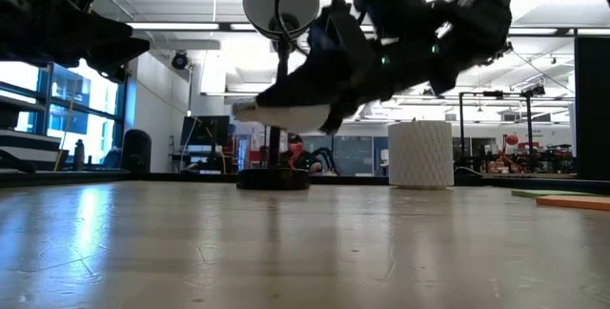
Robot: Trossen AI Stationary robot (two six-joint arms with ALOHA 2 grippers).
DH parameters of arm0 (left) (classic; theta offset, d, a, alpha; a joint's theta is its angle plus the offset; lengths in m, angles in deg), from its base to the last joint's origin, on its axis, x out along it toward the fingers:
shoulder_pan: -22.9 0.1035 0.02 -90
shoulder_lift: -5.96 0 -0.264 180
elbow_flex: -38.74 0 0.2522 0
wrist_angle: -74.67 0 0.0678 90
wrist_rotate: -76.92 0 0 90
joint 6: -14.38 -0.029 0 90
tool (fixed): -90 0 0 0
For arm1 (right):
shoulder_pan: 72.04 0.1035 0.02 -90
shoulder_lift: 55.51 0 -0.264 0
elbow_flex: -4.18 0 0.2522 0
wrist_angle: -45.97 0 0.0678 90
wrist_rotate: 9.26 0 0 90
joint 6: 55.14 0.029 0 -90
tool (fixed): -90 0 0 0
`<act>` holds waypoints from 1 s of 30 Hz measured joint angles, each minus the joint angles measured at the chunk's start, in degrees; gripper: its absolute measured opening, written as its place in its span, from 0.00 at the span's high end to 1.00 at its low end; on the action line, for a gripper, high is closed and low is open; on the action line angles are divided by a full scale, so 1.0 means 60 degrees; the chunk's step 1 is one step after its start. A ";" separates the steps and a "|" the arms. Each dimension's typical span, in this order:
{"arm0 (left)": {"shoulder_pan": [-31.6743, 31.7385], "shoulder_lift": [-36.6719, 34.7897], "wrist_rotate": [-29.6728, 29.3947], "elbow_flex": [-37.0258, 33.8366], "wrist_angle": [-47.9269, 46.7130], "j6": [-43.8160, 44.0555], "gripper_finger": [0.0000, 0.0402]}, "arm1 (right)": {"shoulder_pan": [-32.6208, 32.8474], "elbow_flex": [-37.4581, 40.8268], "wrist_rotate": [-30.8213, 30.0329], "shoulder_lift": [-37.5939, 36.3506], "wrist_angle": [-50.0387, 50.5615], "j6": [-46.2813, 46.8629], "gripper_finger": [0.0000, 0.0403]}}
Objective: Screw lightbulb
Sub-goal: Insert the lightbulb into the desk lamp
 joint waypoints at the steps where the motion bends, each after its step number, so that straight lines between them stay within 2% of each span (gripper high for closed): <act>1: 0.0000 0.0002 0.0000 0.0000 0.0003 0.0000 0.60 | 0.0004 0.0012 -0.0268 -0.0252 0.0425 -0.0056 0.42; 6: 0.0000 -0.0001 -0.0002 0.0000 0.0001 0.0000 0.60 | 0.0004 0.0012 -0.1539 -0.1350 0.2027 -0.0626 0.42; 12: -0.0002 -0.0001 -0.0001 0.0000 0.0000 0.0000 0.60 | 0.0119 0.0020 -0.1753 -0.1630 0.2981 -0.0583 0.42; 20: 0.0000 -0.0001 0.0001 0.0000 0.0000 0.0000 0.60 | 0.0576 0.1577 -0.3078 -0.0499 0.0270 0.1487 0.42; 24: 0.0000 -0.0001 -0.0002 0.0000 0.0000 0.0000 0.60 | 0.0666 0.1784 -0.3746 -0.0332 0.0289 0.1954 0.42; 30: 0.0000 0.0006 0.0000 -0.0001 0.0002 0.0000 0.60 | 0.0814 0.1758 -0.3729 -0.0351 0.0427 0.1775 0.42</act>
